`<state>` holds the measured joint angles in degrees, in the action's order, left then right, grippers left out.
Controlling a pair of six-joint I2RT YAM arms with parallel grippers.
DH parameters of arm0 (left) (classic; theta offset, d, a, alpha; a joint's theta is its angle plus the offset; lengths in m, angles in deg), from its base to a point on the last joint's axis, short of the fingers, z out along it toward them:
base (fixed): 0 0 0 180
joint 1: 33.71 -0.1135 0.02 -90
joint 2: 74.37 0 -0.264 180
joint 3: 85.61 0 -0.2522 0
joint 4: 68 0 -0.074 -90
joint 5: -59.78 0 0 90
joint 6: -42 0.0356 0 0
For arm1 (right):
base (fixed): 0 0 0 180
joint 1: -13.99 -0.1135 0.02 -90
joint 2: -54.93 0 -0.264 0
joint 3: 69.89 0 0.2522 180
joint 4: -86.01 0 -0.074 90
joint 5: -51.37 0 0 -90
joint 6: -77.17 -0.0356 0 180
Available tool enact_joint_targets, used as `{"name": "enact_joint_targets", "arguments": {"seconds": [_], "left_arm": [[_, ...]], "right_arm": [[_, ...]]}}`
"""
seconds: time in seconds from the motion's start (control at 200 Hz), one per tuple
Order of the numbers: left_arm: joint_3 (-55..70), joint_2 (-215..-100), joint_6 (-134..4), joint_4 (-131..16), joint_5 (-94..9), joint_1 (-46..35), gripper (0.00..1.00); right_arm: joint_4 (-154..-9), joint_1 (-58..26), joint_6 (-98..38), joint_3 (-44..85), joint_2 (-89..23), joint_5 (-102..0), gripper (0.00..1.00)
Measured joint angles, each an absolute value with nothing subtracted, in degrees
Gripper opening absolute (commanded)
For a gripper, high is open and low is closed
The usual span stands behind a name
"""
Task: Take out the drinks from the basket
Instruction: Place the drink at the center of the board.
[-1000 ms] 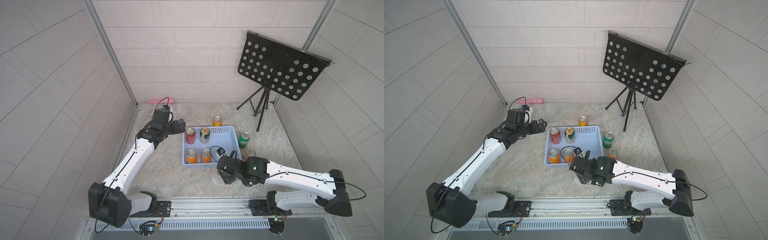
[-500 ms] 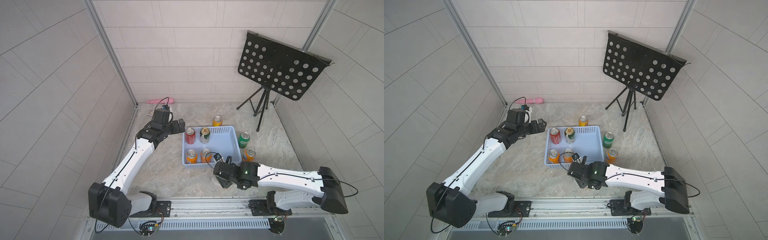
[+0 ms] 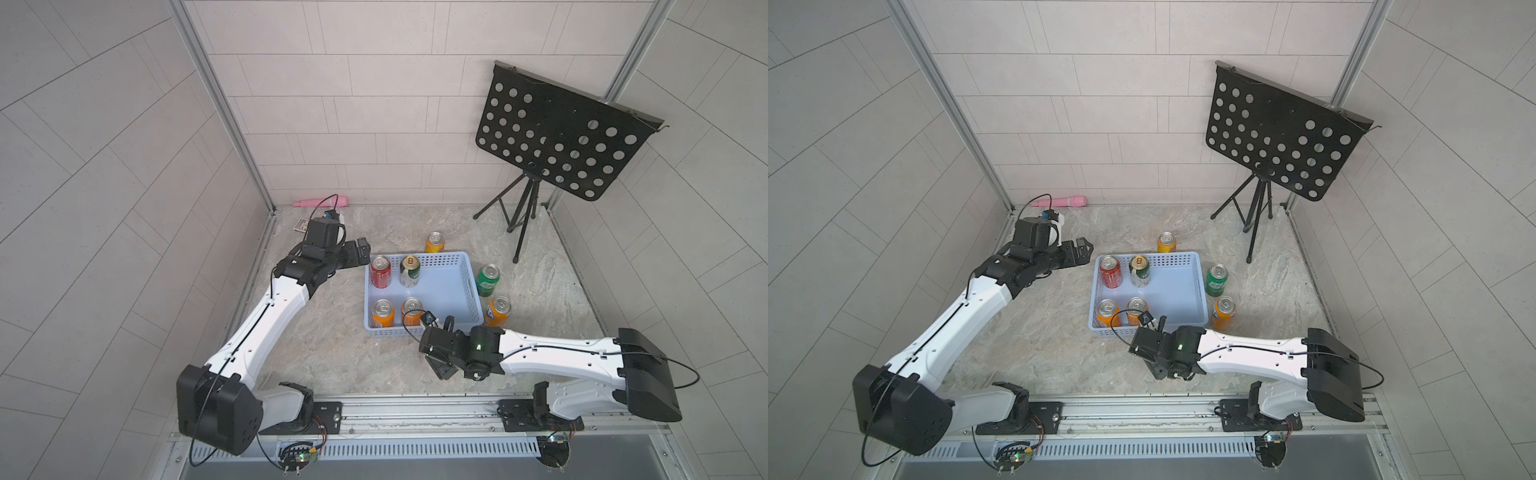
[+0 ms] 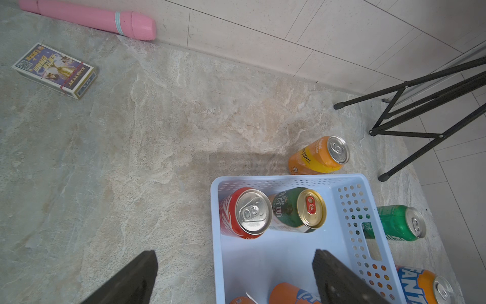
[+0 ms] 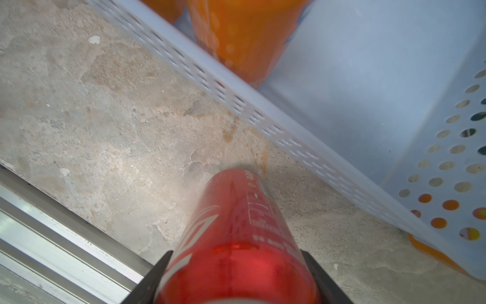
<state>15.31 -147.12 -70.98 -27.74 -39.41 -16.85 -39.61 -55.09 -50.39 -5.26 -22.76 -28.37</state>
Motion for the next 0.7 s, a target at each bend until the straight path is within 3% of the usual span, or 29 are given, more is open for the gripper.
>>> {"name": "enact_joint_targets", "arguments": {"seconds": [0.19,0.7], "left_arm": [[15.3,-147.1,-71.0,-27.7,-39.4,-16.8,1.00],[15.3,-148.0,-71.1,-26.9,-39.3,-16.8,1.00]], "right_arm": [[-39.9,-55.1,-50.4,-4.0,-24.6,-27.6,0.67],[-39.0,-55.1,-50.4,-2.5,-21.1,-24.6,0.86]]}}
